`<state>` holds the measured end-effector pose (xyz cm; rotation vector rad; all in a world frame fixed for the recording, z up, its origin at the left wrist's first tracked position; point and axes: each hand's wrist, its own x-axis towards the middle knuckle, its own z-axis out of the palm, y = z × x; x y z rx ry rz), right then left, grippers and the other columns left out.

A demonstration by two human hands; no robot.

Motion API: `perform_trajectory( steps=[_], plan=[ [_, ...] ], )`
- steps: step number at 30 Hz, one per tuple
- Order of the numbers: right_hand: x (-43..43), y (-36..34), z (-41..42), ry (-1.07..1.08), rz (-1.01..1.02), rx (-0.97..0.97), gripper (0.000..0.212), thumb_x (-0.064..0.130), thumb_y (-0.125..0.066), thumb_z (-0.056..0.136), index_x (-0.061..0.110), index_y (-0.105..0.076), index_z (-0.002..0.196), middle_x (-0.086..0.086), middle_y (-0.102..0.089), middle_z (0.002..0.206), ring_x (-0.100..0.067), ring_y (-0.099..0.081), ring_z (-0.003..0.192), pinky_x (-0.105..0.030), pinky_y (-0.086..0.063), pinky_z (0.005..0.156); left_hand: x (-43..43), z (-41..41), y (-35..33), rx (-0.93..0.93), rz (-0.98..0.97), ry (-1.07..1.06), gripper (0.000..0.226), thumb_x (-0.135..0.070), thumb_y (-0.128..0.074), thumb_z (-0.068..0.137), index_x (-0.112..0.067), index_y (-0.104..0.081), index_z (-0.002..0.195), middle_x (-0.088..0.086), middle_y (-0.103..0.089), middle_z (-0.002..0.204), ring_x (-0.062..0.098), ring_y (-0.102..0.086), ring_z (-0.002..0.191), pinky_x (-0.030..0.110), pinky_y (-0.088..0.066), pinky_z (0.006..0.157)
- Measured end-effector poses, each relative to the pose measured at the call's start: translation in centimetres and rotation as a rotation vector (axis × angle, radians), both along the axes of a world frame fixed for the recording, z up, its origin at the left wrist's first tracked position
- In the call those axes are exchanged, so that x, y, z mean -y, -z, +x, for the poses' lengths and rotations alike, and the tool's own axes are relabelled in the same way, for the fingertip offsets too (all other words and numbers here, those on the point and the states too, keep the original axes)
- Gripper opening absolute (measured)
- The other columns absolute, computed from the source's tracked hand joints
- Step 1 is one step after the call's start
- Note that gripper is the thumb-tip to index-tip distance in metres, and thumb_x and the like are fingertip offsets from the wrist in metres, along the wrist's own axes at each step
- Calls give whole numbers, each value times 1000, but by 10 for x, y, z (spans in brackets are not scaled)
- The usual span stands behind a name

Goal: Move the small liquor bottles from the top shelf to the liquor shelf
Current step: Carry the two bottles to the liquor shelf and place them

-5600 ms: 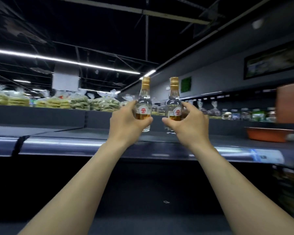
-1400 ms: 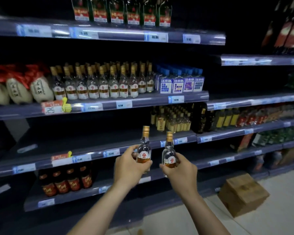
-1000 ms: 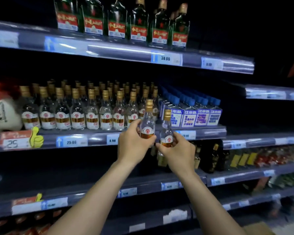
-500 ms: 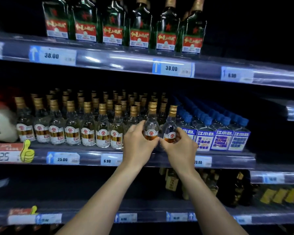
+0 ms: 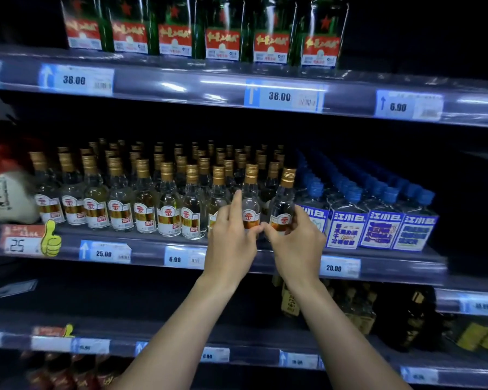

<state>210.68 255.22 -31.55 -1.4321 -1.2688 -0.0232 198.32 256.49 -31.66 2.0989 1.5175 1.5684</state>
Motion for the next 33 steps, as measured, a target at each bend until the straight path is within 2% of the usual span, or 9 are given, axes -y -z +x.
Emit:
perform_trajectory(
  steps=[5, 9, 12, 15, 22, 24, 29, 31, 33],
  plan=[
    [-2, 4, -3, 22, -40, 55, 44, 33, -89, 75, 18, -67, 110, 4, -75, 90, -17, -67, 81, -31, -52, 80, -4, -1, 0, -31, 11, -28, 79, -23, -80, 85, -6, -38, 151, 15, -59, 132, 30, -58, 119, 39, -48, 95],
    [-4, 1, 0, 35, -107, 82, 44, 39, -87, 76, 20, -66, 109, 4, -75, 89, -18, -68, 81, -30, -52, 73, -6, -4, 5, -37, -4, -15, 76, -23, -81, 84, -11, -42, 149, 14, -62, 129, 30, -64, 109, 38, -51, 91],
    [-4, 1, 2, 39, -133, 119, 43, 41, -87, 76, 20, -64, 107, 5, -74, 87, -17, -67, 79, -28, -51, 69, -9, -9, 6, -26, -34, -25, 78, -30, -80, 84, -17, -38, 148, 10, -68, 112, 27, -67, 93, 42, -57, 80],
    [-4, 1, 4, 2, -141, 137, 39, 38, -87, 77, 22, -64, 105, 7, -73, 84, -16, -68, 78, -30, -55, 69, -8, -11, 8, -53, -7, -37, 78, -33, -81, 84, -18, -39, 148, 6, -69, 90, 24, -66, 81, 36, -55, 68],
    [-7, 5, 10, -29, -119, 147, 45, 39, -87, 76, 25, -64, 112, 10, -76, 93, -12, -71, 88, -23, -53, 76, -6, -9, 15, -81, 45, 19, 85, -23, -79, 86, -11, -31, 155, 11, -59, 139, 27, -62, 116, 35, -52, 95],
    [-8, 7, 11, -46, -112, 126, 53, 39, -88, 76, 23, -64, 120, 9, -76, 100, -12, -72, 95, -30, -59, 84, -4, -10, 18, -98, 63, 21, 86, -22, -79, 86, -10, -29, 156, 11, -53, 146, 24, -55, 126, 28, -44, 101],
    [-9, 9, 12, -61, -94, 111, 64, 39, -89, 75, 21, -61, 129, 7, -76, 108, -17, -71, 103, -41, -60, 89, -2, -10, 18, -104, 130, 20, 86, -13, -84, 80, -4, -37, 151, 13, -55, 134, -3, -44, 94, 17, -44, 82],
    [-8, 9, 12, -62, -82, 113, 63, 39, -89, 74, 23, -60, 127, 9, -75, 107, -14, -71, 100, -40, -61, 88, -5, -11, 18, -118, 134, 11, 85, -13, -84, 80, -2, -39, 150, 13, -57, 131, 5, -50, 107, 22, -43, 90],
    [-8, 9, 11, -56, -64, 120, 60, 38, -90, 74, 26, -61, 125, 14, -73, 102, -10, -71, 95, -37, -62, 85, -7, -12, 18, -141, 141, -5, 83, -14, -84, 80, 0, -40, 149, 14, -58, 131, 25, -54, 121, 27, -40, 98]
  ],
)
